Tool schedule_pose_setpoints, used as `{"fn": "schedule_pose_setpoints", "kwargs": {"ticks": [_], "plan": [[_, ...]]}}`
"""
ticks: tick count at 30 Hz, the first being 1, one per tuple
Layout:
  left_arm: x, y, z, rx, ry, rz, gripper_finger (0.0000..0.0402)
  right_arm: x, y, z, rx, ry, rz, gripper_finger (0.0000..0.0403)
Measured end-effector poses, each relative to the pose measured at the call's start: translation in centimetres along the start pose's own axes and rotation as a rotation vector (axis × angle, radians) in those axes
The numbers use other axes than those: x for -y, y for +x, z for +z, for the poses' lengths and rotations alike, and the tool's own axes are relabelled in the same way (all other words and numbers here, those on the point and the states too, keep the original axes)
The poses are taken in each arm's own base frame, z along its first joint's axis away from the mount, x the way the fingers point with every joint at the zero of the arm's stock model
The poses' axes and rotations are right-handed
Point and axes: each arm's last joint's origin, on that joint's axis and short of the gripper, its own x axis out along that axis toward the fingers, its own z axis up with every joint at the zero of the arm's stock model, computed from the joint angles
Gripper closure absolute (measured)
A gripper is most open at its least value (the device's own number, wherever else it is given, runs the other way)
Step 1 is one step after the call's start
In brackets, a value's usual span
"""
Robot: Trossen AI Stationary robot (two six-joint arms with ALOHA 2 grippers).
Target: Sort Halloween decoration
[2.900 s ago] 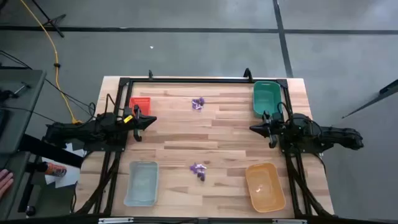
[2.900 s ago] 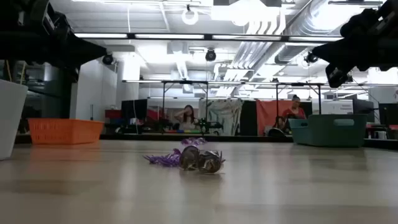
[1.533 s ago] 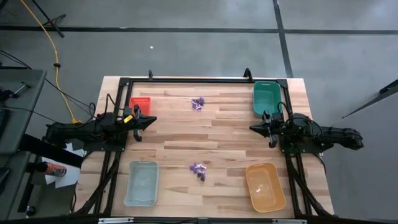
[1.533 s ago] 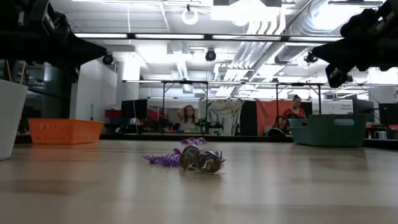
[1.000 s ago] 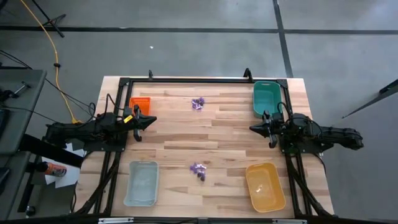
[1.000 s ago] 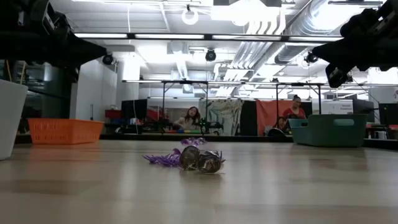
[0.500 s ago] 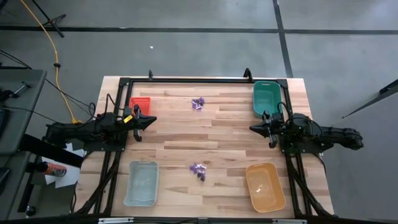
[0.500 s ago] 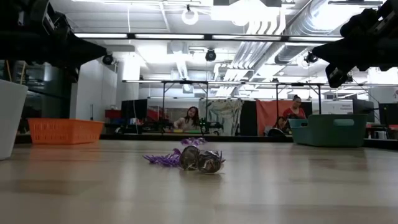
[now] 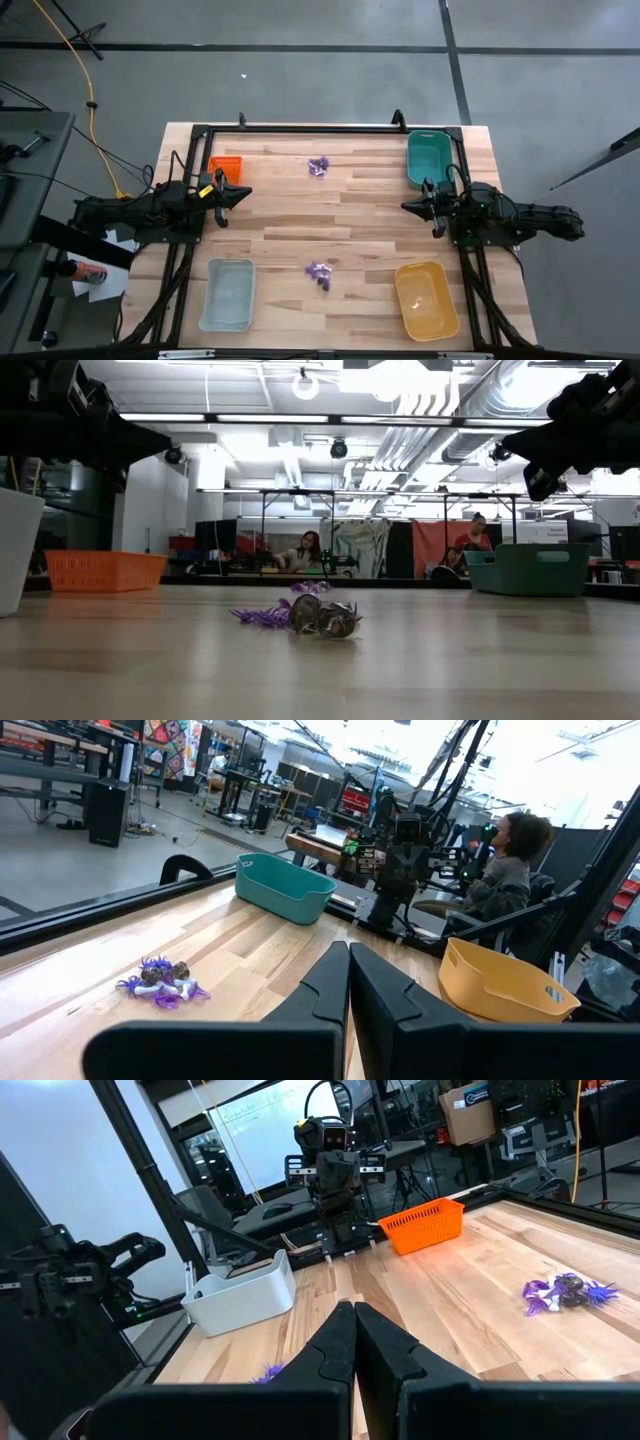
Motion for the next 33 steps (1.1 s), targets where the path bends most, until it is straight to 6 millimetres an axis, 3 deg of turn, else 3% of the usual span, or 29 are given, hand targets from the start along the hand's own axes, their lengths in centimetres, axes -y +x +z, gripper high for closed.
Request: {"fn": "schedule_pose_setpoints", "kwargs": {"ticks": [17,20,26,30,33], "plan": [[0.0,0.0,0.0,0.0,0.0,0.0,0.0401,0.0,0.0,0.0,0.001,0.001,-0.003,0.0402],[0.0,0.0,0.0,0.0,0.0,0.0,0.0401,-0.1,0.0,0.3,0.028,0.095,0.006,0.0402],[0.0,0.0,0.0,0.0,0.0,0.0,0.0401,-0.2,-0.6,3.0,0.426,0.484,-0.076,0.0402],[0.0,0.0,0.0,0.0,0.0,0.0,0.0401,-0.6,-1.1,4.5,0.596,0.511,-0.031,0.0402],[0.0,0.0,0.0,0.0,0.0,0.0,0.0401,-1.1,-0.9,5.7,0.624,0.499,-0.009,0.0402]]}}
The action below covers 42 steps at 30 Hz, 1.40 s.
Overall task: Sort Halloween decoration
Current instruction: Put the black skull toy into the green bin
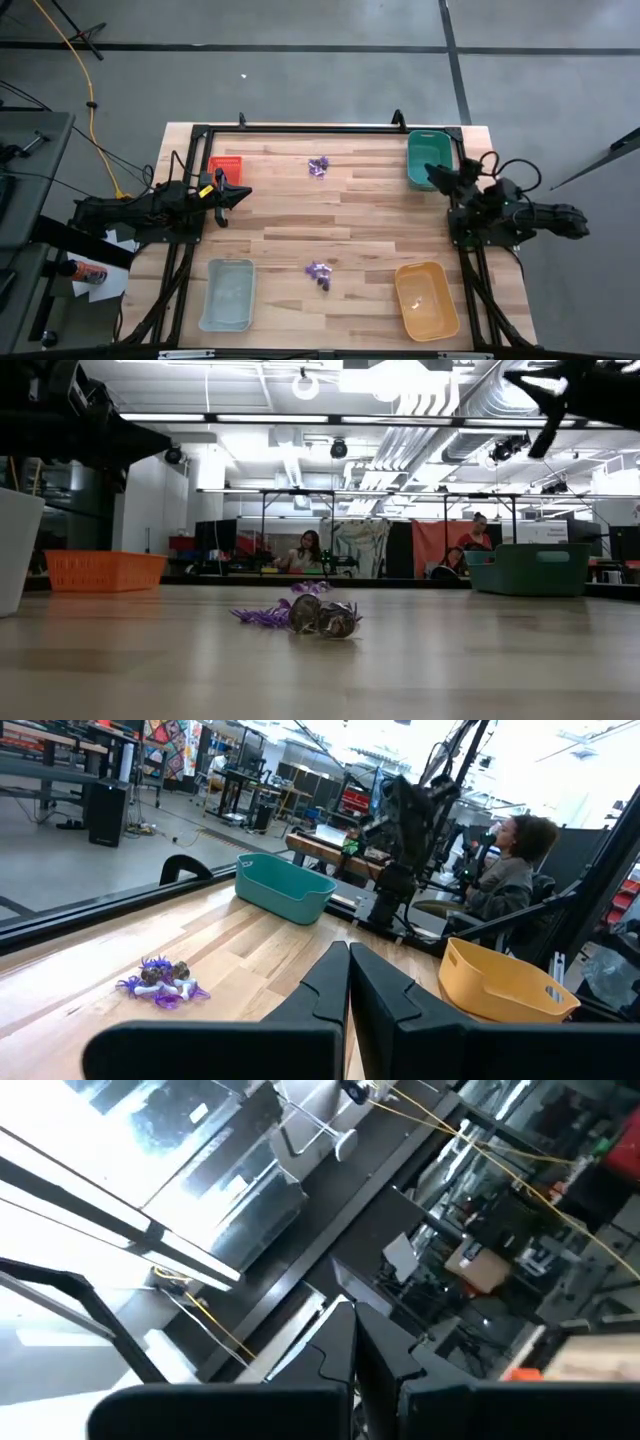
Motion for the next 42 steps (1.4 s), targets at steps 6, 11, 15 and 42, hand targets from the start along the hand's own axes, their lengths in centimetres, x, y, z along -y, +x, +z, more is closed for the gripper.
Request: {"fn": "schedule_pose_setpoints", "kwargs": {"ticks": [6,11,15,42], "plan": [[0.0,0.0,0.0,-0.001,0.0,0.001,0.0401,-1.3,5.0,-0.2,-0.113,-0.146,-0.183,0.0402],[0.0,0.0,0.0,0.0,0.0,0.0,0.0401,-0.6,11.7,-3.0,-0.293,-0.314,-0.335,0.0402],[0.0,0.0,0.0,-0.001,0.0,0.0,0.0401,1.6,17.1,-5.9,-0.424,-0.439,-0.447,0.0402],[0.0,0.0,0.0,-0.003,0.001,0.001,0.0401,21.1,29.7,-10.3,-0.943,-0.084,-1.358,0.0174]]}}
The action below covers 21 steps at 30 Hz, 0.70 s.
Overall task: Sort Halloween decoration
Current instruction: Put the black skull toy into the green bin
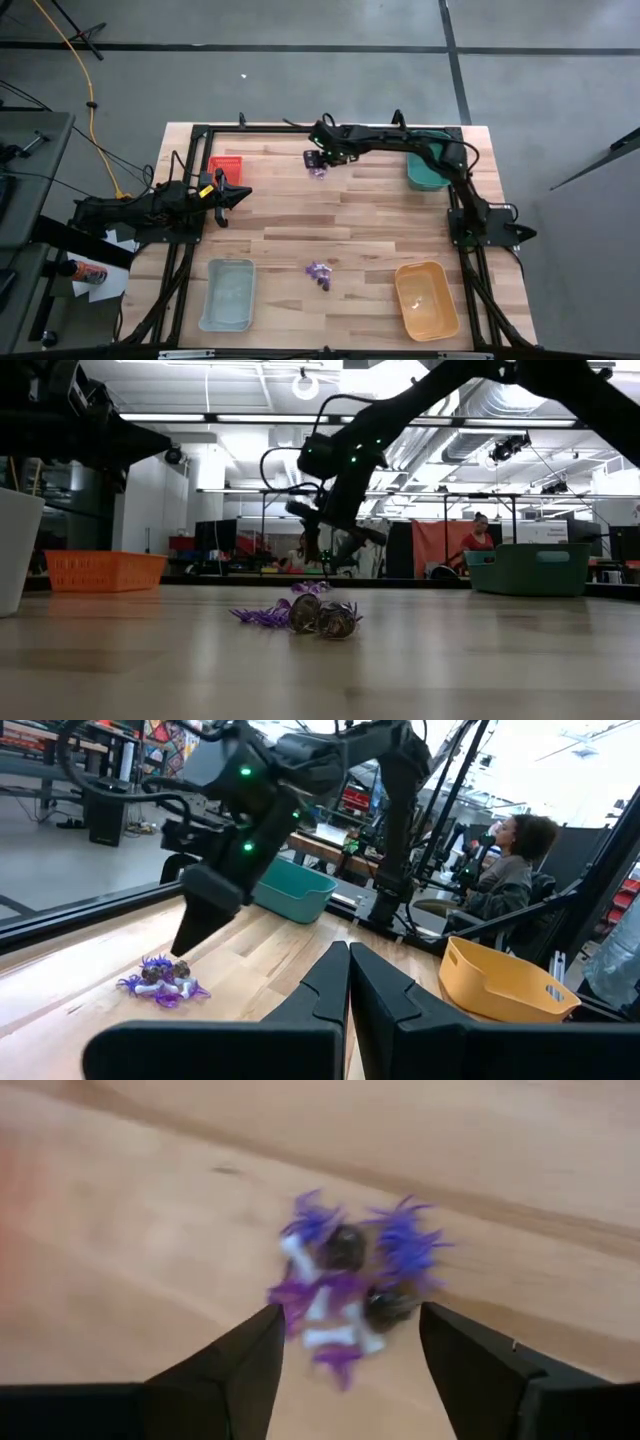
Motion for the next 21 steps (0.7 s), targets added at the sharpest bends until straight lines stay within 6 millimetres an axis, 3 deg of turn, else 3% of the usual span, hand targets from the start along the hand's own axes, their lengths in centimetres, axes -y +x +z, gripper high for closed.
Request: {"fn": "schedule_pose_setpoints", "kwargs": {"ticks": [10,21], "plan": [[0.0,0.0,0.0,0.0,0.0,0.0,0.0401,0.7,2.5,-0.5,-0.086,0.011,-0.11,0.0198],[0.0,0.0,0.0,-0.001,0.0,0.0,0.0401,0.6,2.6,-0.4,-0.06,0.034,-0.107,0.0231]]}}
